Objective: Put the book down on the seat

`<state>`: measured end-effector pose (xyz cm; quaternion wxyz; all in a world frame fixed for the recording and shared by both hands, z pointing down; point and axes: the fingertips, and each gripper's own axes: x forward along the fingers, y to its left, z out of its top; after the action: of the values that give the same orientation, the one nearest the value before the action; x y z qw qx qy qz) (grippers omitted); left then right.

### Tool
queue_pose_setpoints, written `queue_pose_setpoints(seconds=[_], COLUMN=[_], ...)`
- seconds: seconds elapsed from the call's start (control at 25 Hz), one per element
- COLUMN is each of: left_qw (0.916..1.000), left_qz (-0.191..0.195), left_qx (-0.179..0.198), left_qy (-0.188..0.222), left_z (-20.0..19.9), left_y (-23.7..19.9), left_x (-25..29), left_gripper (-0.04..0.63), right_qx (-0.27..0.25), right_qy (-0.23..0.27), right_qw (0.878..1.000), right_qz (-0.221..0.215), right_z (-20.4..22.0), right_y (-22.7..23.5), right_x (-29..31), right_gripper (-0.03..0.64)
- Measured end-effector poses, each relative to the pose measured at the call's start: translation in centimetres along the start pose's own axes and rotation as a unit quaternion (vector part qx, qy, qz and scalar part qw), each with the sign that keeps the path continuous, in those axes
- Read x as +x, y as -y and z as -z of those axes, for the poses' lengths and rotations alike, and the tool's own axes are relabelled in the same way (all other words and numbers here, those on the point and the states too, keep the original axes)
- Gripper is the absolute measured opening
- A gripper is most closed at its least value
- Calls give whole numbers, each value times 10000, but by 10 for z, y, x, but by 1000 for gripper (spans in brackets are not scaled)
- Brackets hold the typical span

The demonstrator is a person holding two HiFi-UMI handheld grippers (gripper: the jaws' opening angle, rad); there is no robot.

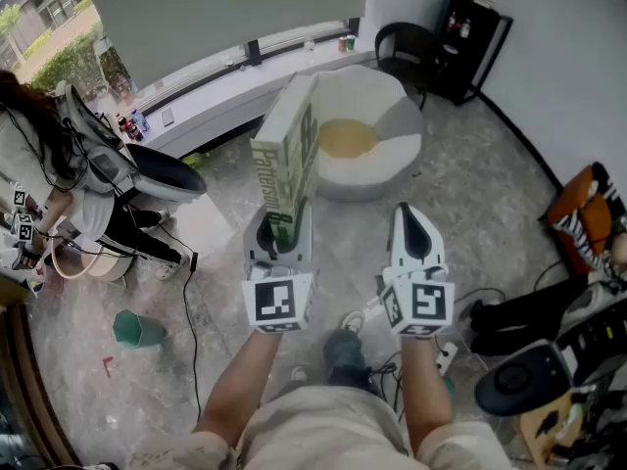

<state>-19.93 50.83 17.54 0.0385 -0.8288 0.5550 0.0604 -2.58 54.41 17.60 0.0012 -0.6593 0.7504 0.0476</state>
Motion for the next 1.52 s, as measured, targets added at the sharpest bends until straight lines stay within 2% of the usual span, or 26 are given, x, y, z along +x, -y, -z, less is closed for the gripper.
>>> queue_pose_setpoints(seconds=[0.32, 0.52, 0.84, 1.16, 1.52], left_qw=[9998, 9999, 9998, 9996, 9992], left_qz=[-76, -74, -139, -204, -377], left_qx=[-108, -65, 7, -47, 1], left_qy=[-121, -96, -158, -172, -145], left_z=[-7, -10, -2, 12, 3], left_y=[-29, -16, 4, 22, 44], left_x=[-90, -98, -58, 13, 88], left_gripper=[166, 166, 166, 166, 166], right_qx=[-30, -44, -176, -50, 68], right_qy=[-153, -52, 106, 98, 116], right_qw=[9999, 10000, 9996, 9998, 9997], right_qz=[4, 8, -182, -135, -227], right_z=[-12, -21, -12, 1, -9], right_y=[-66, -61, -35, 18, 79], right_x=[-69, -81, -53, 1, 60], right_gripper=[3, 3, 3, 3, 3])
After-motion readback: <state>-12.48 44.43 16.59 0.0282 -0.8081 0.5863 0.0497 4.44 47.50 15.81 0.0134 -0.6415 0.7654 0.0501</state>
